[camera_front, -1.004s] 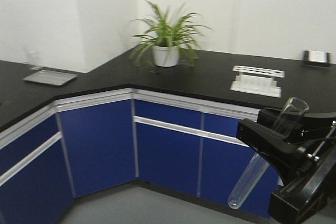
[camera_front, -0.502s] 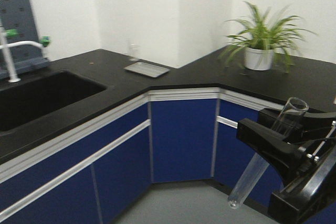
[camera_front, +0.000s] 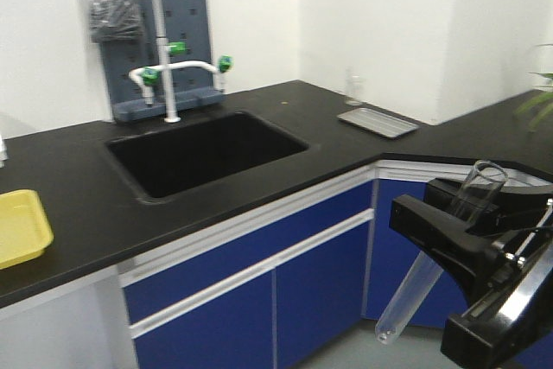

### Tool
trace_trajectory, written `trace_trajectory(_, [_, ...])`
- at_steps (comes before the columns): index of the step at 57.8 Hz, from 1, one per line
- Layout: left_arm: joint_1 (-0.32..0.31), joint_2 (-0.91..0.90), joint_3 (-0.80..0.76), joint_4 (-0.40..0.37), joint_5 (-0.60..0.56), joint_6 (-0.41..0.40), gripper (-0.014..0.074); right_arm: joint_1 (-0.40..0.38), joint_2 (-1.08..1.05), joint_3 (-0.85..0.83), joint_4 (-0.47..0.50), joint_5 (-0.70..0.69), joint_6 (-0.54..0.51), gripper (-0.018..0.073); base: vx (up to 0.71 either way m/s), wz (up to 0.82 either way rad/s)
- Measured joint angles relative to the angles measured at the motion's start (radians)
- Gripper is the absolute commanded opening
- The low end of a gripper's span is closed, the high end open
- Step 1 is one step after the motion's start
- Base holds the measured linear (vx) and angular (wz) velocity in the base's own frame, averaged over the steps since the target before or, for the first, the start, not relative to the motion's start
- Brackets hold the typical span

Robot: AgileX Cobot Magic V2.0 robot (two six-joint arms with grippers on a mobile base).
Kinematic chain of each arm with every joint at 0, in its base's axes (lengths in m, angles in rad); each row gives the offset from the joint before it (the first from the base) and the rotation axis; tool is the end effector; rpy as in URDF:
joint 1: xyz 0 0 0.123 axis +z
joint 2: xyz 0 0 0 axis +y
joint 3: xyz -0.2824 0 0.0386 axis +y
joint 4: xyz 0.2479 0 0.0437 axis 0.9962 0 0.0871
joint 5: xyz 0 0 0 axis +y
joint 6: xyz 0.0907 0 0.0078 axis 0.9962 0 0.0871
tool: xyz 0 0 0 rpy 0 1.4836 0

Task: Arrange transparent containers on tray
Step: 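Drive the base up to the yellow tray holding both tubes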

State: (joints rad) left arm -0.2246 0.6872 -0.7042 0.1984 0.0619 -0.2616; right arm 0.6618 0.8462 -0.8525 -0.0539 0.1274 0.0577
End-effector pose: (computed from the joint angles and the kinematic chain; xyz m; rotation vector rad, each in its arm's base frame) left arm 0.1409 -0.0310 0.3837 0.1134 1.5271 -0.2204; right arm 0.1426 0.1103 0.4021 -0.5207 1.5428 0.5094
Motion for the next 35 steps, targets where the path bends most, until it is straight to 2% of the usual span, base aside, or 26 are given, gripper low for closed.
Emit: trace_trajectory(35, [0.000, 0.000, 0.000, 0.000, 0.000, 0.000, 0.0132, 0.000, 0.000, 0.000, 0.000, 0.000, 0.000, 0.0146, 0.15, 0.58])
